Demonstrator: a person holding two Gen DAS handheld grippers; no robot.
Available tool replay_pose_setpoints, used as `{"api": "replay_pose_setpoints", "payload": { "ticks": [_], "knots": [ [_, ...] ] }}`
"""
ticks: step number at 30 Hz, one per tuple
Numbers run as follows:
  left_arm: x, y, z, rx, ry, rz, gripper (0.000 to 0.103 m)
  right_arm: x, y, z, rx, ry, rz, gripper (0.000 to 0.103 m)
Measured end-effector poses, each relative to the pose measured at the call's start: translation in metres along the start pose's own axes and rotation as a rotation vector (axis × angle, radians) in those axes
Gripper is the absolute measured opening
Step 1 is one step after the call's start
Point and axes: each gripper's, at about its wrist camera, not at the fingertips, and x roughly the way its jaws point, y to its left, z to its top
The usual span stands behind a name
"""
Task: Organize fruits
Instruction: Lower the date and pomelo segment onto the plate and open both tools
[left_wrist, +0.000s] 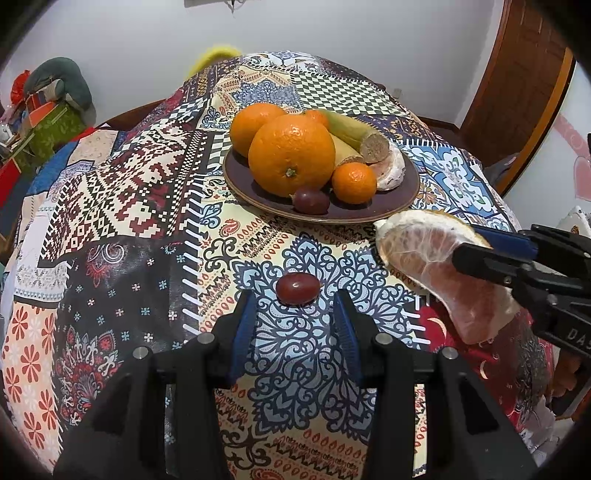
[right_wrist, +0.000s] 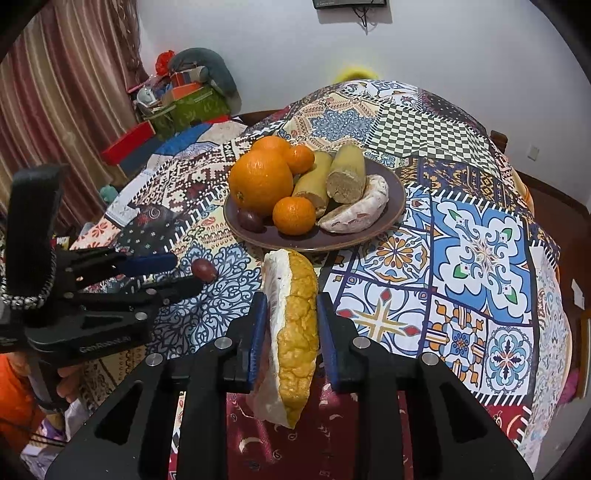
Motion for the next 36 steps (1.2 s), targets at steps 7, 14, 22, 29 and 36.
{"api": "replay_pose_setpoints", "payload": {
  "ticks": [7,14,22,29,36],
  "knots": [
    [0.011,0.000,0.005,-0.009,0.020,-0.018,0.042,-0.003,-0.003,0.001,0.005,-0.008,0.000,0.025],
    [0.013,0.001,0.004,-0.025,0.017,-0.029,0.029,-0.003,-0.005,-0.002,-0.006,-0.001,0.006,0.025],
    [0.000,0.005,0.007,-0.034,-0.009,-0.026,0.029,-0.009,-0.010,0.001,0.015,-0.020,0.011,0.025],
    [-0.028,0.003,0.029,-0.026,-0.098,-0.034,0.029,-0.024,-0.014,0.017,0.013,-0.076,-0.008,0.025],
    [-0.040,-0.002,0.062,-0.014,-0.169,-0.040,0.029,-0.034,-0.018,0.041,0.020,-0.143,-0.019,0.024]
  ]
}}
